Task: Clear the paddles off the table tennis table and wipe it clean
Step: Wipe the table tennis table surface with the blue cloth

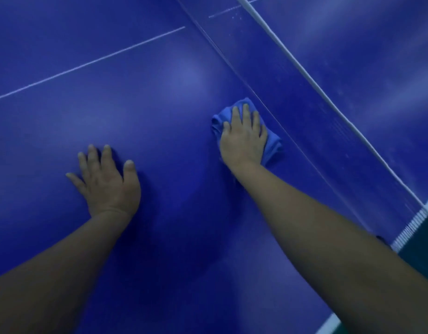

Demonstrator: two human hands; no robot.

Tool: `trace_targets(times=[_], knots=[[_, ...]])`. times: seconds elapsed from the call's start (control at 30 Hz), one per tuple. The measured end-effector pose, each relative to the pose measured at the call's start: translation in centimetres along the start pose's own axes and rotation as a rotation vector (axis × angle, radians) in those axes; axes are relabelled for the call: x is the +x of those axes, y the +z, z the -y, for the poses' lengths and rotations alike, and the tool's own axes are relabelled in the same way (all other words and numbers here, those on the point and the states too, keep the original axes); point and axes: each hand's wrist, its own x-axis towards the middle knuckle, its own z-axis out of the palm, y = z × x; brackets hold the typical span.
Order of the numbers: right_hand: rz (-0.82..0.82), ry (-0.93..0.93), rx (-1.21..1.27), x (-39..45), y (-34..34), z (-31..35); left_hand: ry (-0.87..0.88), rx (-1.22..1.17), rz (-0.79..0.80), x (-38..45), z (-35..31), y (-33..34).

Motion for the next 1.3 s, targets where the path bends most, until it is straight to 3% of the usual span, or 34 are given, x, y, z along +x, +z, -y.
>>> trace_targets(times=[0.17,0.3,0.43,0.53,0.63,0.73,0.83,0.97,1.03,1.1,1.2,1.3], knots=[[-0.113,0.258,-0.024,-10.3,-1.3,-11.1,0.282,0.041,0.070,-7.5,2.3,-0.9],[-0.037,0.113,-0.019,-10.7,-1.6,-12.0,0.423,0.203,0.113,-12.4,4.7,0.2],[-0.001,-0.341,-0.003,-1.8,-1.3,-6.6,0.432,0.208,0.102,-11.8,4.6,0.4],[0.085,-0.743,-0.085,-0.8,-0.7,-5.1,0.440,0.220,0.094,-11.9,4.6,0.5],[0.149,-1.316,-0.250,-7.2,-1.4,-12.4,0.432,0.240,0.092,-12.0,4.6,0.5],[0.254,-1.560,-0.307,-11.3,-3.4,-20.5,0.432,0.259,0.107,-11.9,4.5,0.6],[0.268,-1.483,-0.293,-6.1,-3.4,-18.7,0.430,0.271,0.109,-11.9,4.3,0.5],[0.151,-0.990,-0.124,0.5,-2.0,-8.5,0.425,0.276,0.105,-11.9,4.5,0.5],[0.124,-0.844,-0.095,0.3,-1.7,-6.8,0.423,0.285,0.107,-11.9,4.4,0.4],[0.122,-0.872,-0.131,-3.0,-1.7,-9.5,0.416,0.281,0.109,-11.9,4.3,0.5],[0.174,-0.919,-0.164,-12.0,-2.8,-18.5,0.401,0.278,0.109,-12.1,4.0,0.5],[0.196,-0.806,-0.156,-19.3,-4.2,-24.9,0.392,0.292,0.089,-12.4,3.9,0.5]])
